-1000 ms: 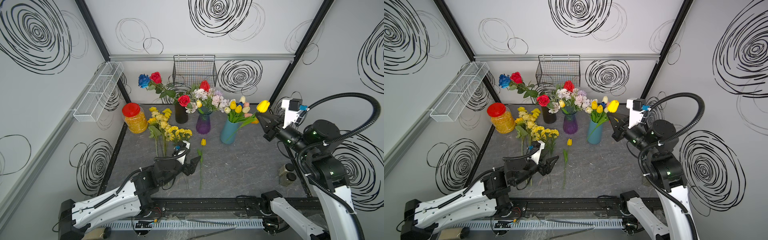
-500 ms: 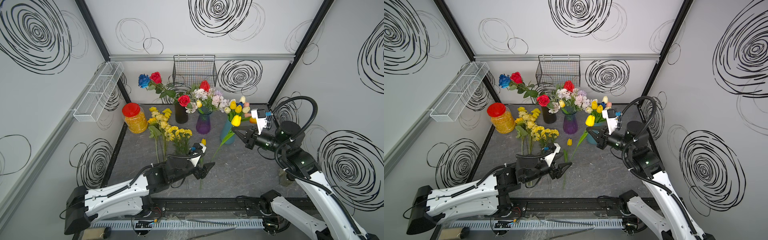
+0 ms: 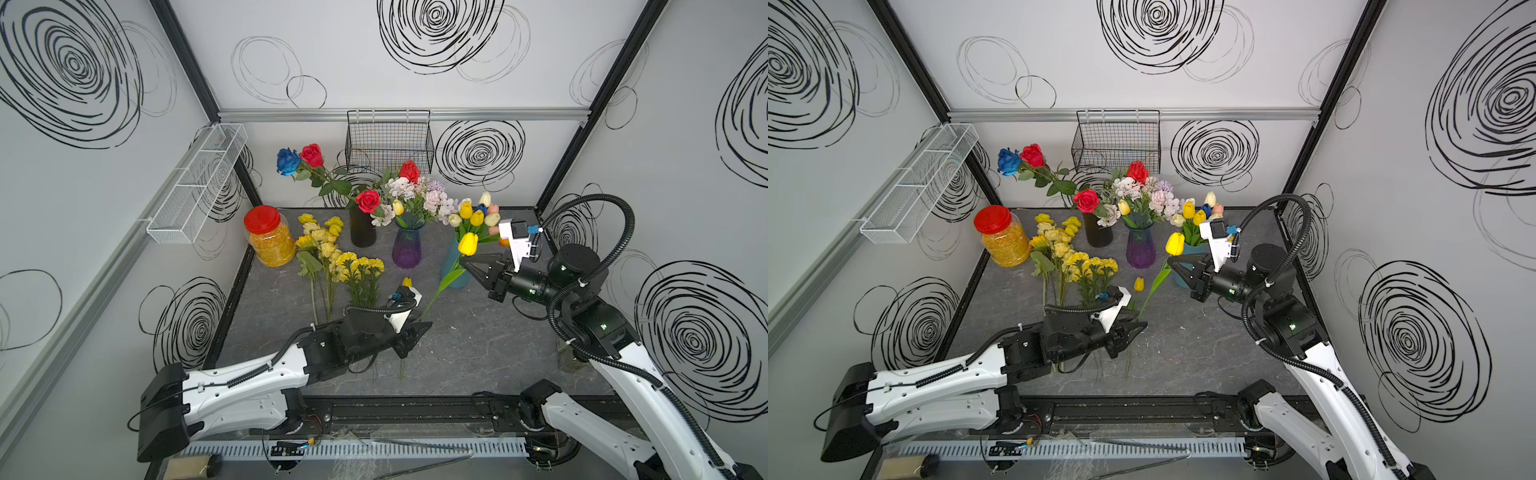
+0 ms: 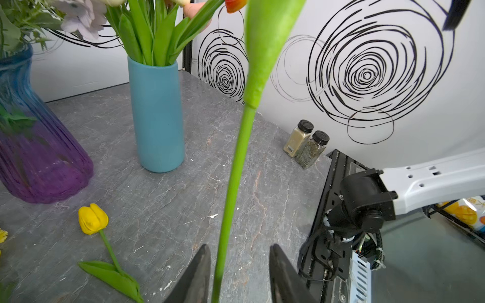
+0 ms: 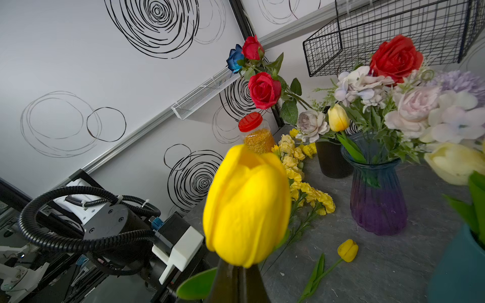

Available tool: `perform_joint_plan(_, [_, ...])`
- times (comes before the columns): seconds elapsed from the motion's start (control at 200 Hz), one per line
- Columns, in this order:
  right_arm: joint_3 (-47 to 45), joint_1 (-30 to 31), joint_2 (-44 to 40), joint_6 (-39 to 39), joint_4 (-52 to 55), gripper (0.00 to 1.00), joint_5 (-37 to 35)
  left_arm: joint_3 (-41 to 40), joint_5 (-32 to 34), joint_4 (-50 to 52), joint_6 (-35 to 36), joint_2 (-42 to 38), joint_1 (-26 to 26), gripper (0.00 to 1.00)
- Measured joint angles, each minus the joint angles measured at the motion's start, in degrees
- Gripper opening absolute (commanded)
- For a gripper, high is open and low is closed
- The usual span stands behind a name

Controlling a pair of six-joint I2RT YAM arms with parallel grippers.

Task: Pick out yellow flowers from the vase
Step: Pick up the flower from the vase.

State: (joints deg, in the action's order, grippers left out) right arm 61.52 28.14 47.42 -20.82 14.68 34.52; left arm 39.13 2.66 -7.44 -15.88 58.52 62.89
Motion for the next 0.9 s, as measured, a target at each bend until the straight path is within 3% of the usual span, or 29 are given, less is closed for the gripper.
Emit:
perform_joint_plan(0.175, [-0.04,0.26,-0.26,0.0,0.0,0.0,0.17,0.33,0.31,0.07,0.02,1.25,0.0,0.29])
perform_joint_plan(0.455, [-0.42,0.26,-0.44,0.07,0.09,0.03,-0.02,1.9,1.09,-0.02,-0.07,2.97,0.0,0.01])
perform_joint_plan(0.761, [-3.13,0.31,-3.17,0.66,0.09,0.29,-3.54,1.95,2.32,0.11,-1.27,4.07,0.07,0.0])
perform_joint_plan(0.901, [-4.33,0.31,-4.61,1.11,0.0,0.49,-6.36,1.92,3.52,0.17,-2.47,4.07,0.2,0.0])
